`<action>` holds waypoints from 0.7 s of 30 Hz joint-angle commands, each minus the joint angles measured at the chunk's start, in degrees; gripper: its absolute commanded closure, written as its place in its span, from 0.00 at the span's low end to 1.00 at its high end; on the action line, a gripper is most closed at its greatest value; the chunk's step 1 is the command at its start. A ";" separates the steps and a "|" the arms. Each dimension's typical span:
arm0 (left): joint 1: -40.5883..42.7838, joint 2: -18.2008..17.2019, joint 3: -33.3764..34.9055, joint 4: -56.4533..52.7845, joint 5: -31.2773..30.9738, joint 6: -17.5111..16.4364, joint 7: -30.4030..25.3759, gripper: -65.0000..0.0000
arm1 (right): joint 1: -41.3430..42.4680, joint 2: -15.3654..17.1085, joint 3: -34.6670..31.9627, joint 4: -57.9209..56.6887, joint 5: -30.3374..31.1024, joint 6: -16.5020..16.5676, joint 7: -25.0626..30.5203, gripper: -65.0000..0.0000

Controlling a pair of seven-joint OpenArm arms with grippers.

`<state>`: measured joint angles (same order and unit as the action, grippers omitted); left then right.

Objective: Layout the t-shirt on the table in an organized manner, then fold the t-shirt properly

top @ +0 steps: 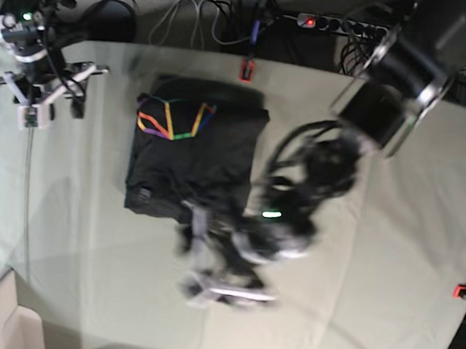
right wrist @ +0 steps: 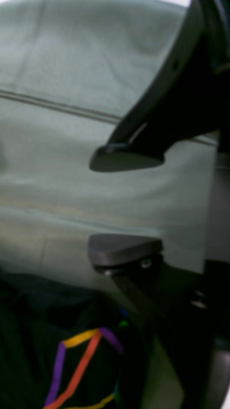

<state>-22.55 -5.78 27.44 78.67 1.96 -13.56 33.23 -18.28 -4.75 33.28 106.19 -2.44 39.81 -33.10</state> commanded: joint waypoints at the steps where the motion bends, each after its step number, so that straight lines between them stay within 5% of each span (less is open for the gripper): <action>1: 1.75 -1.12 -3.92 3.74 -0.15 0.42 -0.66 0.32 | 0.13 0.14 -0.09 1.81 1.25 0.19 1.59 0.53; 8: 23.03 -3.14 -36.80 19.39 -0.24 0.24 -0.66 0.32 | 0.04 -0.92 -11.52 4.97 1.25 0.19 1.59 1.00; 16: 36.39 -2.88 -57.99 21.24 -0.33 0.16 -0.84 0.32 | 0.66 -0.92 -27.61 3.83 1.16 0.19 1.85 1.00; 21: 40.70 -0.77 -67.13 21.33 -0.33 0.16 -1.01 0.32 | 2.68 -0.39 -28.31 -3.73 1.16 0.19 2.20 1.00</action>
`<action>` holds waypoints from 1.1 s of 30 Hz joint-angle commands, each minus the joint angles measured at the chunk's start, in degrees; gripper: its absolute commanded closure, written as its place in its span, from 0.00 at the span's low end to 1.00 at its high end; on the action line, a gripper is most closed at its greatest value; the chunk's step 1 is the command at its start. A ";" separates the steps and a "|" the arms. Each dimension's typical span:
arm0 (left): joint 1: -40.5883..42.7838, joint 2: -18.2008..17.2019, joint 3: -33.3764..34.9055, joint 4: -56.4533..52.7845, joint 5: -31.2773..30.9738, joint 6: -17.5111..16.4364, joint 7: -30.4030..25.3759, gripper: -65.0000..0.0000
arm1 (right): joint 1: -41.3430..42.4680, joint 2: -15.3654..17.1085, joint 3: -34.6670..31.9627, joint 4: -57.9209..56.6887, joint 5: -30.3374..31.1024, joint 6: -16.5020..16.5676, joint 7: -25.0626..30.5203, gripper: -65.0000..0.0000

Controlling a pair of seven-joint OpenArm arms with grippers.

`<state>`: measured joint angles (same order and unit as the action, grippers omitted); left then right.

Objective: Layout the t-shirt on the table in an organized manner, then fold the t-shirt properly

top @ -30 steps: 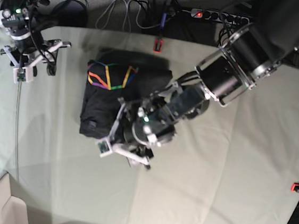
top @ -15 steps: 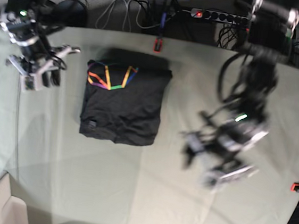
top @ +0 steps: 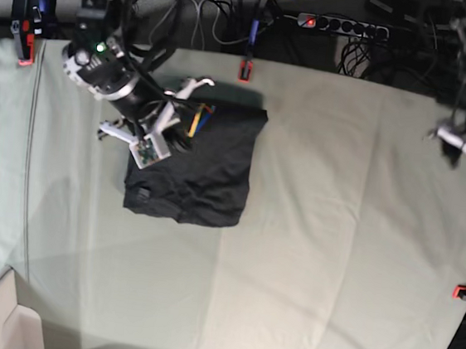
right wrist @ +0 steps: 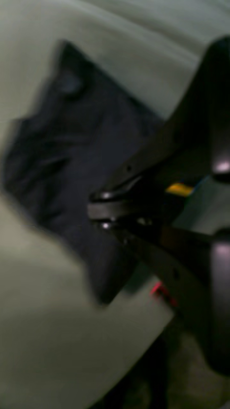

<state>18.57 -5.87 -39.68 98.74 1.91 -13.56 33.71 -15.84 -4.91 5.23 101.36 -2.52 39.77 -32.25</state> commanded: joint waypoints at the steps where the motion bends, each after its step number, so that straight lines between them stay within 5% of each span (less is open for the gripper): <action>1: 0.11 -0.15 -1.95 1.09 -0.29 0.16 -1.49 0.32 | 0.41 0.20 -0.27 -0.48 1.25 0.23 1.35 1.00; 6: 2.22 1.17 -7.13 0.82 -0.29 0.07 -1.49 0.32 | 0.14 3.02 -0.27 -5.93 1.34 0.23 1.88 1.00; 20: 5.04 1.87 -7.48 1.26 -0.29 0.07 -1.58 0.32 | -2.58 5.74 -0.09 -12.26 1.34 0.23 7.85 1.00; 31: 6.88 1.96 -7.13 1.26 -0.37 0.07 -1.49 0.33 | -8.56 5.30 4.74 4.26 1.34 0.23 7.33 1.00; 33: 7.41 1.96 -7.22 1.26 -0.37 0.07 -1.58 0.40 | -11.29 5.30 5.97 6.55 1.34 0.23 7.33 1.00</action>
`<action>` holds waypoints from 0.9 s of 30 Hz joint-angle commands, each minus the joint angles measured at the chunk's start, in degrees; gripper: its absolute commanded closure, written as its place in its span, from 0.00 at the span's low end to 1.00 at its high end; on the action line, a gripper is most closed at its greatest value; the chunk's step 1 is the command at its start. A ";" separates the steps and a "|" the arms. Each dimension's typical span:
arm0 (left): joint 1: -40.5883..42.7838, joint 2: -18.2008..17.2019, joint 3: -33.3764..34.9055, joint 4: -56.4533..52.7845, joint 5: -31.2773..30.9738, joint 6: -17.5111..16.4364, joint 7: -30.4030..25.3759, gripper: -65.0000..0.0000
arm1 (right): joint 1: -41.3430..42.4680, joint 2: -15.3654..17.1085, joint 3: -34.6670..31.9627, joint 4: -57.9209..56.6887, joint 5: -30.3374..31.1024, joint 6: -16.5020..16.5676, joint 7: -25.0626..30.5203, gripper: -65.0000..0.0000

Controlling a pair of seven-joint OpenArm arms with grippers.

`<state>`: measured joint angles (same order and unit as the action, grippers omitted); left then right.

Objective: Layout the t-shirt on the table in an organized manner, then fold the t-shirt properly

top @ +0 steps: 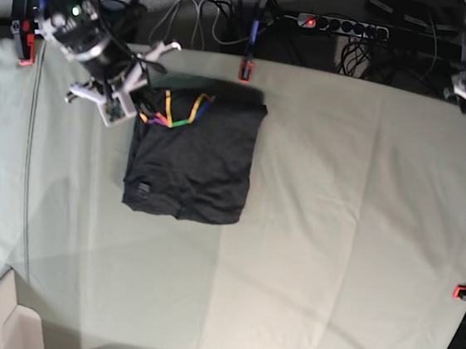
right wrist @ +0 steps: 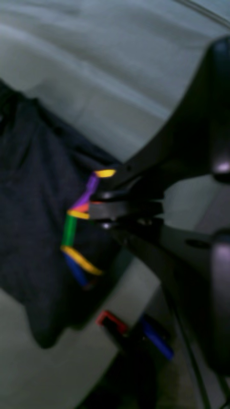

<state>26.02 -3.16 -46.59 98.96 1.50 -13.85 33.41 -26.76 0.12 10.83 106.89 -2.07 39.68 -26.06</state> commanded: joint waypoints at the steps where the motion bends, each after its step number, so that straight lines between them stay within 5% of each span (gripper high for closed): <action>1: 0.22 -0.75 -0.49 0.95 0.04 0.35 -1.28 0.47 | -1.32 0.19 1.61 1.64 0.88 0.32 1.05 1.00; 6: 2.24 -0.75 -0.58 0.34 0.04 0.35 -0.92 1.00 | -6.07 -6.41 12.42 2.25 0.88 0.32 1.05 1.00; 14: 5.67 1.62 3.99 -2.03 0.04 0.35 -1.28 1.00 | -14.25 -8.96 17.87 -0.47 0.88 0.32 1.32 1.00; 20: 4.35 1.62 14.90 -17.33 0.04 0.35 -2.77 1.00 | -14.95 -8.25 17.61 -13.75 0.88 0.32 2.72 1.00; 27: -1.71 0.13 25.88 -51.26 0.30 0.35 -28.79 1.00 | -6.07 -2.89 17.17 -46.54 0.61 0.32 15.73 1.00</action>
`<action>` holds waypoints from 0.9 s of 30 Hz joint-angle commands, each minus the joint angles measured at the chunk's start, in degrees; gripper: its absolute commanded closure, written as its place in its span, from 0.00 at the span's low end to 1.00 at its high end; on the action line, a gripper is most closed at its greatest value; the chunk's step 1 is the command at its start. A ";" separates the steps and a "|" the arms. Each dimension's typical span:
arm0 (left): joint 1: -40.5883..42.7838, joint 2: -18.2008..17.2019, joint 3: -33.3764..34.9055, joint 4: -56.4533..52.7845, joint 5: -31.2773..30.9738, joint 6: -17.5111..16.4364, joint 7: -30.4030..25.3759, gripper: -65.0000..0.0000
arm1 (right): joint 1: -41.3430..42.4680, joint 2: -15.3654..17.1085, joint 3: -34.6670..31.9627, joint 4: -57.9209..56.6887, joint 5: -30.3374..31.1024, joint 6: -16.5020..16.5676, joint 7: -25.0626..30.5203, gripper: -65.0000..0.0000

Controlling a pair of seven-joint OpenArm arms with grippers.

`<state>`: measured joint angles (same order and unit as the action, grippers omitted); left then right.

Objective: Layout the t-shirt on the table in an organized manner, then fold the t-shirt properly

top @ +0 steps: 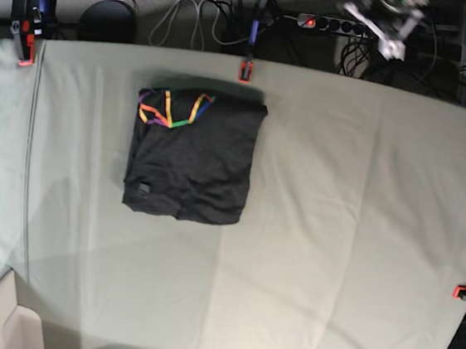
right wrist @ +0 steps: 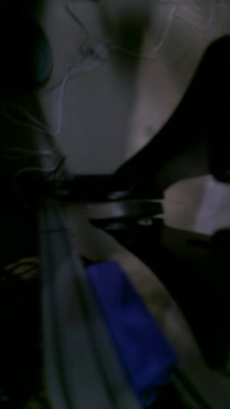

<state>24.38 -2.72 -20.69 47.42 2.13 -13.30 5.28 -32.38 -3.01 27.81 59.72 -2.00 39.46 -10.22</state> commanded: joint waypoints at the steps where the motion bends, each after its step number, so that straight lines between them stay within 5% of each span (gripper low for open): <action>1: -2.10 -1.28 0.95 -6.06 -0.50 -0.19 -4.53 1.00 | 1.13 0.94 0.19 -4.82 0.55 0.54 2.79 1.00; 6: -17.83 -5.06 6.31 -45.26 0.02 -0.19 -24.05 1.00 | 10.97 5.69 0.27 -37.53 0.46 0.54 25.38 1.00; 8: -21.52 -5.41 8.86 -47.42 0.02 -0.11 -28.44 1.00 | 13.88 6.92 -1.22 -48.60 0.37 -0.30 35.23 1.00; 11: -21.70 -5.15 9.83 -47.42 -0.50 -0.11 -25.28 1.00 | 15.28 7.18 -8.16 -55.02 0.37 -17.26 45.69 1.00; 14: -21.00 -3.21 10.36 -44.39 0.02 -0.90 -19.74 1.00 | 15.11 5.86 -14.93 -54.67 0.37 -39.42 46.22 1.00; 15: -19.85 -2.86 10.36 -42.45 0.02 -3.18 -18.69 1.00 | 15.37 5.25 -17.13 -54.58 0.37 -45.84 45.78 1.00; 17: -19.15 -2.51 10.36 -40.52 0.02 -10.04 -17.89 1.00 | 15.99 4.54 -21.09 -54.67 0.46 -52.87 45.08 1.00; 19: -19.06 -1.89 10.01 -40.08 -0.42 -12.68 -17.89 1.00 | 16.78 3.40 -23.11 -54.67 0.64 -54.10 44.28 1.00; 27: -18.97 -2.33 10.18 -40.17 -0.15 -11.27 -17.81 1.00 | 17.04 1.47 -23.55 -54.84 0.64 -54.10 43.76 1.00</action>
<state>4.99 -5.23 -10.48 7.38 1.89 -24.01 -12.40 -14.90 -1.43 4.34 4.89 -1.56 -13.78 32.80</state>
